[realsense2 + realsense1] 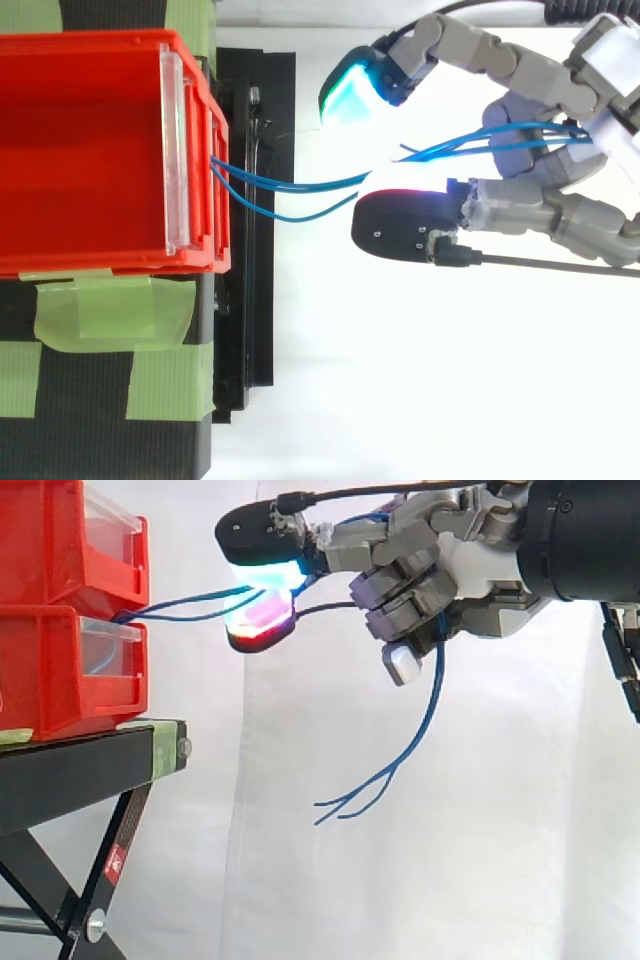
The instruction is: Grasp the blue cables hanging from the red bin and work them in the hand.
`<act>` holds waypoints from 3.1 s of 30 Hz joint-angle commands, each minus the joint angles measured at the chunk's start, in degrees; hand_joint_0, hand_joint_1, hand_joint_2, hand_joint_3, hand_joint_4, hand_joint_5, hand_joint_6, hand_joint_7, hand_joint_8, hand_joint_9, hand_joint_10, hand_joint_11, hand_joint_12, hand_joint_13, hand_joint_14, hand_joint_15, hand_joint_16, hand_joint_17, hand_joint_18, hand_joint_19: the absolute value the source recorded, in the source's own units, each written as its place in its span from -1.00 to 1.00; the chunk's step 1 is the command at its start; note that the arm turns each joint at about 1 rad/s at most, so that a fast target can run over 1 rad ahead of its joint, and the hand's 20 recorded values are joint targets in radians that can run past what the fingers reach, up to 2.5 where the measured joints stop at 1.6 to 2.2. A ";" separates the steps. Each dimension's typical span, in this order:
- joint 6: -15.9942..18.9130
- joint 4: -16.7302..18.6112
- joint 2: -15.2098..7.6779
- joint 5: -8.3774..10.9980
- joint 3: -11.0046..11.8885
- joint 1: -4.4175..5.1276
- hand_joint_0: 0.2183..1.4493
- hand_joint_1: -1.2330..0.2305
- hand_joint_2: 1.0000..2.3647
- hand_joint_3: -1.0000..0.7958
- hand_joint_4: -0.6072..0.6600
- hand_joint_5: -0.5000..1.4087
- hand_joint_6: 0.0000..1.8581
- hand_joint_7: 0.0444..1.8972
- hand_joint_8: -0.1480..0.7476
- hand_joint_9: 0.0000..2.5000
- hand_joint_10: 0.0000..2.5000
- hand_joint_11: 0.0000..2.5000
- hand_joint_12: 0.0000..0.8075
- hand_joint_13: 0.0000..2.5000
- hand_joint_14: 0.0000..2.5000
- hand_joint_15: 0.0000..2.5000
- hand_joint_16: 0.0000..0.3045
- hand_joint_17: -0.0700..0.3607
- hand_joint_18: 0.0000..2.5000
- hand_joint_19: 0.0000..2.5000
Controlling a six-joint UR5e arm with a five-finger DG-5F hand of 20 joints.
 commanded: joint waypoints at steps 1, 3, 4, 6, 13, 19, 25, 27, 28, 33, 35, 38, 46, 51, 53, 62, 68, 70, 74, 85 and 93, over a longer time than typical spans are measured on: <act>0.06 -0.17 0.01 0.00 -0.01 0.00 0.35 -0.21 -0.97 -0.51 0.27 -0.20 -0.99 0.37 0.63 0.36 1.00 1.00 0.75 0.68 1.00 0.72 0.38 0.06 1.00 -0.39; 0.06 -0.26 0.01 0.00 -0.01 0.00 0.30 -0.23 -0.97 -0.55 0.34 -0.25 -0.95 0.41 0.63 0.36 1.00 1.00 0.75 0.68 1.00 0.72 0.38 0.06 1.00 -0.39; 0.06 -0.17 0.01 0.00 0.08 0.09 0.26 -0.23 -0.98 -0.57 0.36 -0.30 -0.83 0.37 0.63 0.36 1.00 1.00 0.75 0.68 1.00 0.72 0.38 0.06 1.00 -0.39; 0.06 -0.17 -0.07 -0.26 -0.01 0.18 0.24 -0.24 -0.98 -0.61 0.37 -0.34 -0.76 0.34 0.63 0.36 1.00 1.00 0.75 0.68 1.00 0.72 0.38 0.06 1.00 -0.39; 0.15 -0.17 0.01 -0.44 -0.01 0.26 0.15 -0.25 -0.99 -0.81 0.39 -0.38 -0.69 0.31 0.63 0.36 1.00 1.00 0.75 0.68 1.00 0.72 0.38 0.06 1.00 -0.39; 0.15 -0.44 0.01 -0.44 -0.01 0.35 0.14 -0.25 -0.99 -0.85 0.40 -0.39 -0.61 0.29 0.63 0.36 1.00 1.00 0.75 0.68 1.00 0.72 0.38 0.06 1.00 -0.39; 0.15 -0.97 0.01 -0.44 -0.01 0.35 0.31 -0.23 -0.98 -0.66 0.37 -0.48 -0.29 0.19 0.63 0.36 1.00 1.00 0.75 0.68 1.00 0.72 0.38 0.06 1.00 -0.39; 0.15 -1.05 -0.07 -0.44 -0.01 0.35 0.34 -0.22 -0.98 -0.61 0.36 -0.50 -0.24 0.16 0.63 0.36 1.00 1.00 0.75 0.68 1.00 0.72 0.38 0.06 1.00 -0.39; 0.15 -1.05 0.01 -0.44 -0.01 0.35 0.38 -0.22 -0.98 -0.58 0.35 -0.52 -0.19 0.14 0.63 0.36 1.00 1.00 0.75 0.68 1.00 0.72 0.38 0.06 1.00 -0.39; 0.15 -0.97 0.01 -0.44 -0.01 0.35 0.44 -0.22 -0.97 -0.51 0.30 -0.55 -0.10 0.10 0.63 0.36 1.00 1.00 0.75 0.68 1.00 0.72 0.38 0.06 1.00 -0.39; 0.15 -0.97 -0.07 -0.44 0.08 0.35 0.46 -0.22 -0.97 -0.47 0.27 -0.55 -0.07 0.09 0.63 0.36 1.00 1.00 0.75 0.68 1.00 0.72 0.38 0.06 1.00 -0.39; 0.06 -0.79 0.01 -0.44 -0.01 0.26 0.50 -0.22 -0.96 -0.32 0.26 -0.54 -0.06 0.10 0.63 0.36 1.00 1.00 0.75 0.68 1.00 0.72 0.38 0.06 1.00 -0.39; 0.15 -0.79 0.01 -0.61 -0.01 0.35 0.56 -0.20 -0.97 0.21 0.23 -0.46 0.01 0.12 0.63 0.36 1.00 1.00 0.75 0.68 1.00 0.72 0.38 0.06 1.00 -0.39; 0.15 -0.79 0.01 -0.61 -0.01 0.35 0.55 -0.19 -0.98 0.35 0.29 -0.42 0.00 0.14 0.63 0.36 1.00 1.00 0.75 0.68 1.00 0.72 0.38 0.06 1.00 -0.39; 0.33 -0.79 0.01 -0.61 -0.01 0.35 0.51 -0.18 -0.98 0.35 0.30 -0.41 0.00 0.15 0.63 0.36 1.00 1.00 0.75 0.68 1.00 0.72 0.38 0.06 1.00 -0.39; 1.29 -0.97 -0.07 -0.61 -0.01 0.35 0.31 -0.18 -0.97 -0.15 0.34 -0.51 -0.08 0.14 0.63 0.36 1.00 1.00 0.75 0.68 1.00 0.72 0.38 0.06 1.00 -0.39; 1.38 -1.05 -0.07 -0.61 -0.01 0.35 0.45 -0.19 -0.98 0.23 0.30 -0.51 0.09 0.11 0.63 0.36 1.00 1.00 0.75 0.68 1.00 0.72 0.38 0.06 1.00 -0.39; 1.38 -0.97 0.01 -0.61 -0.01 0.35 0.30 -0.22 -0.97 -0.07 0.31 -0.54 0.07 0.12 0.63 0.36 1.00 1.00 0.75 0.68 1.00 0.72 0.38 0.06 1.00 -0.39; 1.38 -0.97 0.01 -0.61 -0.01 0.35 0.46 -0.19 -0.97 0.22 0.27 -0.57 0.13 0.07 0.63 0.36 1.00 1.00 0.75 0.68 1.00 0.72 0.38 0.06 1.00 -0.39; 1.38 -1.05 0.01 -0.61 0.08 0.35 0.54 -0.19 -0.98 0.39 0.21 -0.42 -0.13 0.16 0.63 0.36 1.00 1.00 0.75 0.68 1.00 0.72 0.38 0.06 1.00 -0.39; 1.38 -0.88 0.01 -0.61 -0.01 0.26 0.48 -0.20 -0.97 0.16 0.40 -0.26 -0.83 0.36 0.63 0.36 1.00 1.00 0.75 0.68 1.00 0.72 0.38 0.06 1.00 -0.39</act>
